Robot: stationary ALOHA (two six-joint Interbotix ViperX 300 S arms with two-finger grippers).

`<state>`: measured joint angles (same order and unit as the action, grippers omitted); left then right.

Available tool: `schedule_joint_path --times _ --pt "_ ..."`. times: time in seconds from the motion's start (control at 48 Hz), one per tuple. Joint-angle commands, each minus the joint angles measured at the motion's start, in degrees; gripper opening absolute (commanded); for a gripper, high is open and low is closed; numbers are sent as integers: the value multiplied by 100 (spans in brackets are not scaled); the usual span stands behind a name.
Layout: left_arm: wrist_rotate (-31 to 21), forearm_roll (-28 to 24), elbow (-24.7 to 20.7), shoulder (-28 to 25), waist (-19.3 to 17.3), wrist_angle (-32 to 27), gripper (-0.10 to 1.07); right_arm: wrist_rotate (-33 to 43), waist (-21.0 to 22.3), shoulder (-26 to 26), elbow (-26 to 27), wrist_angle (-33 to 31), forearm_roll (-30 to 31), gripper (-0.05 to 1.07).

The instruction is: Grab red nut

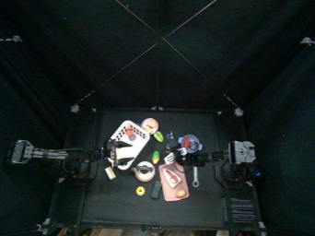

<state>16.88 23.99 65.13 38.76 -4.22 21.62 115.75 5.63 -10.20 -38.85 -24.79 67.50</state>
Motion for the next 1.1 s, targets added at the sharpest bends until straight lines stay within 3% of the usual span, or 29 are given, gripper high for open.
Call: schedule_joint_path --times 0.0,0.375,0.667,1.083 --pt "9 -9 -70 0 -9 44 103 0 18 97 44 0 9 77" --pt "9 0 -70 0 -9 35 103 0 -9 88 62 -9 9 76" --pt "9 0 -70 0 -9 44 103 0 0 79 62 -18 9 66" --pt "9 0 -70 0 -9 35 103 0 -9 123 97 -18 18 66"
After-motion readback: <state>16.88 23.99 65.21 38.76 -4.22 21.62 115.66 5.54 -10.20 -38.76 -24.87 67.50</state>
